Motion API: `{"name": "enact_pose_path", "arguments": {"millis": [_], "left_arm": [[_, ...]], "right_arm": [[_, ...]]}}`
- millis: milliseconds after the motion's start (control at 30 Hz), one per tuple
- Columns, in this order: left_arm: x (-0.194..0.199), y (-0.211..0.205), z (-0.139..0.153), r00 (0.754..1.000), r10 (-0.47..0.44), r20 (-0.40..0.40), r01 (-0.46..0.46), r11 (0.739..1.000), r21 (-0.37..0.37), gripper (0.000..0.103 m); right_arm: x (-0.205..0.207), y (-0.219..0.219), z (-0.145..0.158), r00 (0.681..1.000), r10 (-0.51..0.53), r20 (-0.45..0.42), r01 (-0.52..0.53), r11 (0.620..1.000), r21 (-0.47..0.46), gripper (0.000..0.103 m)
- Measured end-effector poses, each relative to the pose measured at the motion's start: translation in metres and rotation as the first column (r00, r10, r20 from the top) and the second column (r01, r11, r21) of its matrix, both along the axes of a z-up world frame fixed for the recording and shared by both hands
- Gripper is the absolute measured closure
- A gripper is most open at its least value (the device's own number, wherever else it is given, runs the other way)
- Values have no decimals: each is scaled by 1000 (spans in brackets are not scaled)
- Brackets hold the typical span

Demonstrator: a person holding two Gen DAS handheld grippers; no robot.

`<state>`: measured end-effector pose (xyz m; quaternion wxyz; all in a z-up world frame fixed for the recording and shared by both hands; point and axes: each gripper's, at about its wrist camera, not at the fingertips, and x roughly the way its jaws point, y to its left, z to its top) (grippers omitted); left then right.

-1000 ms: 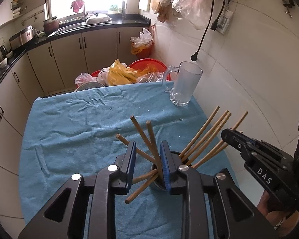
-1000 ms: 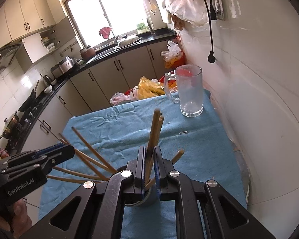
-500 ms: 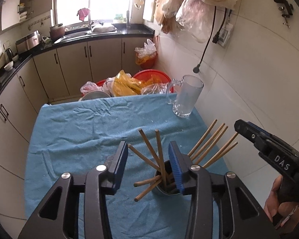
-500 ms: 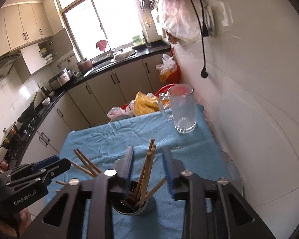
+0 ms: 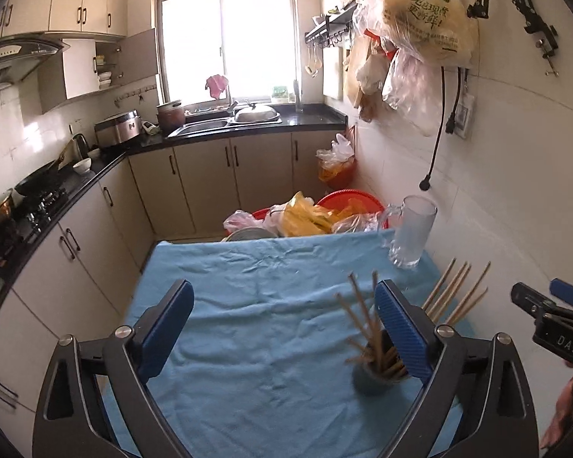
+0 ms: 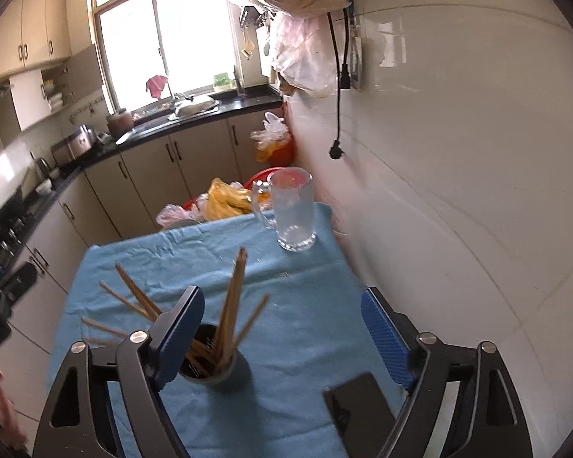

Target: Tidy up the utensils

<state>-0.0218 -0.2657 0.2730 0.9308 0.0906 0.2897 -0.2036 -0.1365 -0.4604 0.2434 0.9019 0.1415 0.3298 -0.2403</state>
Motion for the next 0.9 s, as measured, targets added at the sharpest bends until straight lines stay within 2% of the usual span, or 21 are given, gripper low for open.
{"name": "enact_pose_path", "arguments": {"millis": [133,267,400,533,667,900], "left_arm": [[-15,22,-7,999,-11,-30,11,1000,12,8],[-32,38,-15,1000,-9,-15,10,999,51,3],[-54,54,-21,999,-34,11,32,995,94,2],[-69,60,-29,993,-109,-45,113,989,92,2],[-87,61,-32,988,-152,-6,152,977,149,2],[-97,69,-36,991,-133,3,130,971,200,2]], "right_arm": [[-20,17,-2,999,-27,-37,27,1000,-14,13],[-46,42,0,998,-36,-47,34,998,-51,13],[-70,70,4,998,-38,-54,34,996,-82,12],[-91,95,5,997,-43,-68,34,992,-119,10],[-100,106,0,993,-56,-100,44,992,-116,10],[-115,118,-1,991,-79,-109,66,991,-117,10]]}}
